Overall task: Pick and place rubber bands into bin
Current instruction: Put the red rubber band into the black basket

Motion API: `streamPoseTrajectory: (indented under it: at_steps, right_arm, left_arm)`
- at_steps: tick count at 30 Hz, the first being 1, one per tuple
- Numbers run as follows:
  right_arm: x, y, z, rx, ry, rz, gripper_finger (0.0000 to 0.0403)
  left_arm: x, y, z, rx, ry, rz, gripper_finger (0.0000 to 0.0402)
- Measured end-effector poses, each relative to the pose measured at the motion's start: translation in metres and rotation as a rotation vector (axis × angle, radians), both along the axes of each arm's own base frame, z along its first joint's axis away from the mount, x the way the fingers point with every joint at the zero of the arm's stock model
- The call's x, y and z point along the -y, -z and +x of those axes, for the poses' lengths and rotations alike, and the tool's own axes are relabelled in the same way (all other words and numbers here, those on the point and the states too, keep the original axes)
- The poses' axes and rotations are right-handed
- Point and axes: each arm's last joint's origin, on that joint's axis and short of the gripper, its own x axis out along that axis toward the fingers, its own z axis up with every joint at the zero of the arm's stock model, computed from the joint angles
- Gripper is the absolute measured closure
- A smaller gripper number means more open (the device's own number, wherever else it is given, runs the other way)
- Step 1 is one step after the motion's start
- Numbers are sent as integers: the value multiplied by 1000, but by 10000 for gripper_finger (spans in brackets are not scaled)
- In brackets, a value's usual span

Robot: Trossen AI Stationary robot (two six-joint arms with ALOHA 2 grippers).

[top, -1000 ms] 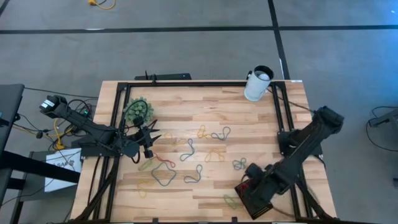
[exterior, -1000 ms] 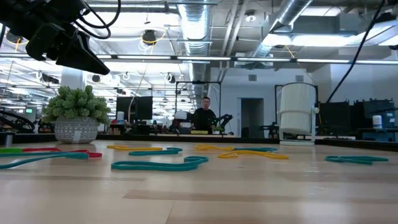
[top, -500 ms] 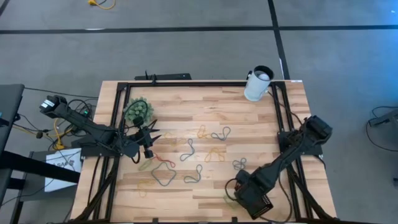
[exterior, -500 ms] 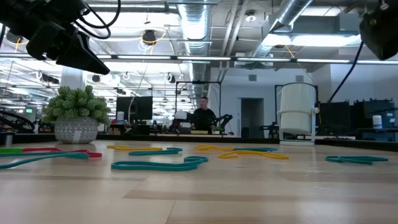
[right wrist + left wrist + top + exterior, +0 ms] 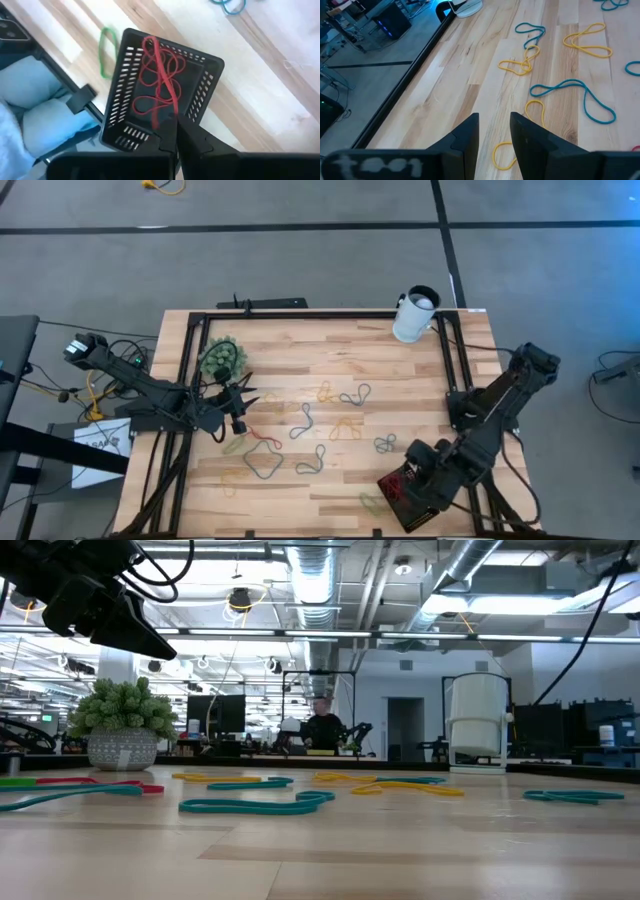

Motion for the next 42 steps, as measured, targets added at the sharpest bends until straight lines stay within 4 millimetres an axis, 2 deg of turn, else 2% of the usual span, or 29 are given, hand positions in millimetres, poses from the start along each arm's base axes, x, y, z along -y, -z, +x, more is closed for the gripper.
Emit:
streamPoseTrajectory:
  at_steps: [8,16,24,30,38,42]
  right_arm:
    - [-3,2,-1,14,-9,-13,403]
    - [6,3,11,39,38,-18,403]
    - [15,33,22,78,-40,17,403]
    - [22,51,16,-18,-11,36,403]
    - [15,61,15,42,-47,98,403]
    - [15,73,12,-11,-35,186,403]
  left_arm:
    - [0,0,0,-3,3,6,301]
    - [0,0,0,-3,3,6,301]
    - [0,0,0,-5,3,7,301]
    - [0,0,0,-6,3,8,301]
    - [0,0,0,-6,3,8,301]
    - [0,0,0,-6,3,8,301]
